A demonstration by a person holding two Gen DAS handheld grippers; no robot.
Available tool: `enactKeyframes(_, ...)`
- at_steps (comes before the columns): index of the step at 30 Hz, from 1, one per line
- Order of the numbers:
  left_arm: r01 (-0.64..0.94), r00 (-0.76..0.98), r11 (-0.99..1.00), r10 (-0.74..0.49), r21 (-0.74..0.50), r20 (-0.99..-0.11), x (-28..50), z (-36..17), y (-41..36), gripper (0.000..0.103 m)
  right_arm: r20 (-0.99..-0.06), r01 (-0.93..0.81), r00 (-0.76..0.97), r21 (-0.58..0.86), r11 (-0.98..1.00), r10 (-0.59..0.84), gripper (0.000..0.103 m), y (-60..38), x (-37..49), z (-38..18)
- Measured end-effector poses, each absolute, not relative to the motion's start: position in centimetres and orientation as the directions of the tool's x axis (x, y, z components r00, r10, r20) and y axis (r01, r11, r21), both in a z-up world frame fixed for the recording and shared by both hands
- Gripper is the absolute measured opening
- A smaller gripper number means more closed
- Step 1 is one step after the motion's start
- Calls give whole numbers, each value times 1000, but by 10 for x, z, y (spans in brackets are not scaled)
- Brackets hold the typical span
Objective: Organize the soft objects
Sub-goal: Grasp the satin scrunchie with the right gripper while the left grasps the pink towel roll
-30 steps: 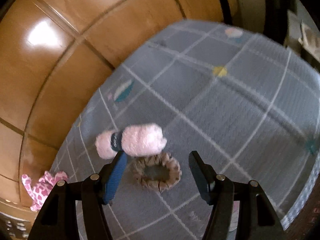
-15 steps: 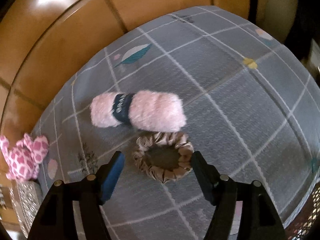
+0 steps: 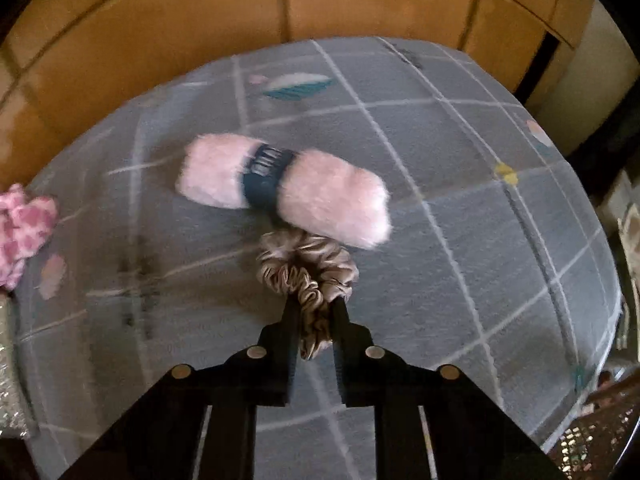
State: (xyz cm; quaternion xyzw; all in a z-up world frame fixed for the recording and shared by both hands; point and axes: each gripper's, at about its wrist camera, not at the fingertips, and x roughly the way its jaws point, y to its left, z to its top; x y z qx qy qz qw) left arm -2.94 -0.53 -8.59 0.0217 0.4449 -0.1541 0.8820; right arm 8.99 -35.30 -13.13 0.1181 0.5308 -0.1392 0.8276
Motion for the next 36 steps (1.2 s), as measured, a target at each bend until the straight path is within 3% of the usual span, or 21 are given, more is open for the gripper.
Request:
enactKeyframes(4, 303, 552, 949, -252, -90, -795, -26, -82, -11, 84, -839, 229, 530, 279, 933, 121, 14, -339, 79, -108)
enactKeyframes(6, 311, 537, 946, -258, -95, -803, -20, -81, -15, 84, -819, 202, 557, 294, 934, 138, 14, -333, 76, -101)
enactKeyframes(10, 339, 532, 937, -268, -88, -804, -8, -75, -30, 84, -749, 257, 659, 307, 916, 66, 14, -349, 69, -81)
enactKeyframes(17, 364, 478, 920, -320, -148, -818, 37, -69, -70, 83, -691, 503, 712, 381, 776, -122, 14, -402, 42, -71)
enactKeyframes(22, 408, 412, 892, -371, -195, -832, 72, -68, -121, 77, -661, 519, 743, 468, 715, -107, 14, -417, 37, -71)
enactKeyframes(24, 424, 378, 878, -393, -221, -838, 86, -71, -143, 64, -659, 518, 748, 503, 692, -81, 15, -424, 35, -74)
enactKeyframes(27, 436, 288, 852, -438, -291, -852, 110, -79, -179, 54, -647, 514, 761, 563, 648, -41, 15, -433, 34, -78)
enactKeyframes(36, 354, 148, 833, -499, -425, -854, 166, -112, -275, 61, -591, 456, 807, 632, 627, 10, 15, -436, 28, -75)
